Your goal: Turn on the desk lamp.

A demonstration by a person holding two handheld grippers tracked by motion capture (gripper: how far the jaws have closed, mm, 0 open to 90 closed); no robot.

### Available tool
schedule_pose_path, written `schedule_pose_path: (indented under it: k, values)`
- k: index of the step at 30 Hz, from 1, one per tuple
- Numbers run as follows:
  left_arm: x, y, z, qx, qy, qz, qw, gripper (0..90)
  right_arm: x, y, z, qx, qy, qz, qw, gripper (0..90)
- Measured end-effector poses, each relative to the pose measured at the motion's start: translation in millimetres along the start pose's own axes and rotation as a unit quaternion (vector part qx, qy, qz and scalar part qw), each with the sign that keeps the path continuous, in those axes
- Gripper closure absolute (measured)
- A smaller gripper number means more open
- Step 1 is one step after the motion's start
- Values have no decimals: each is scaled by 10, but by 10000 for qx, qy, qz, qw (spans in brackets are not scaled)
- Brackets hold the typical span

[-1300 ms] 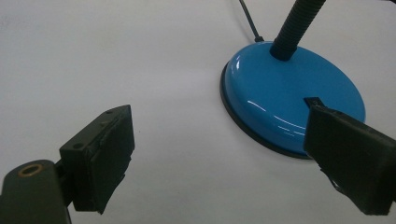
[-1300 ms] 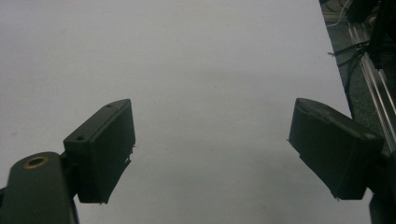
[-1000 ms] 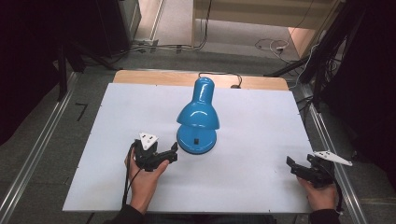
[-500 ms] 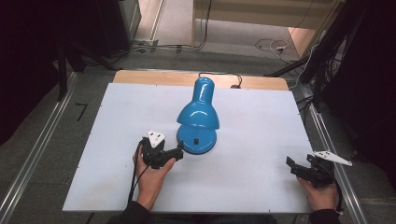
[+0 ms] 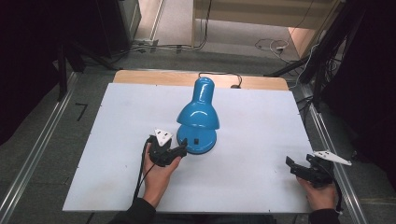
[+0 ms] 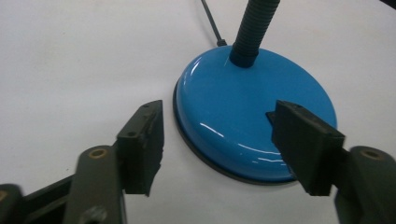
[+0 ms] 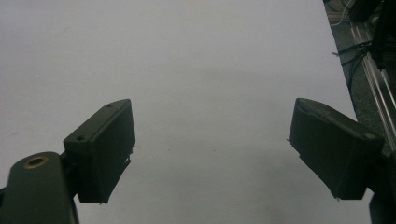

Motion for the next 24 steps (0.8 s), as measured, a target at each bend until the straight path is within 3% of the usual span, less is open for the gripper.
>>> schedule_pose_path:
  k: [8,14,19,24]
  values:
    - [-23,-48,122,266,24,23,9996,581,0,7,2,0,10,10,10000,130]
    - [-29,-103,176,339,-42,85,9994,684,2,7,6,4,17,1,10000,130]
    - [-41,-133,207,471,-11,119,9988,848,0,9,8,3,12,-11,10000,130]
    - [-42,-176,245,514,14,210,9985,900,1,6,11,10,18,-9,10000,130]
Point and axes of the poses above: each handheld gripper's, and its own axes: z roughly forward along the jaws, x roughly out of its underside, y roughly to its left, the point moved 1 cm from there along z, roughly forward along the jaws, and after that the axes turned 3 degrees about x, right-handed, at the moved point
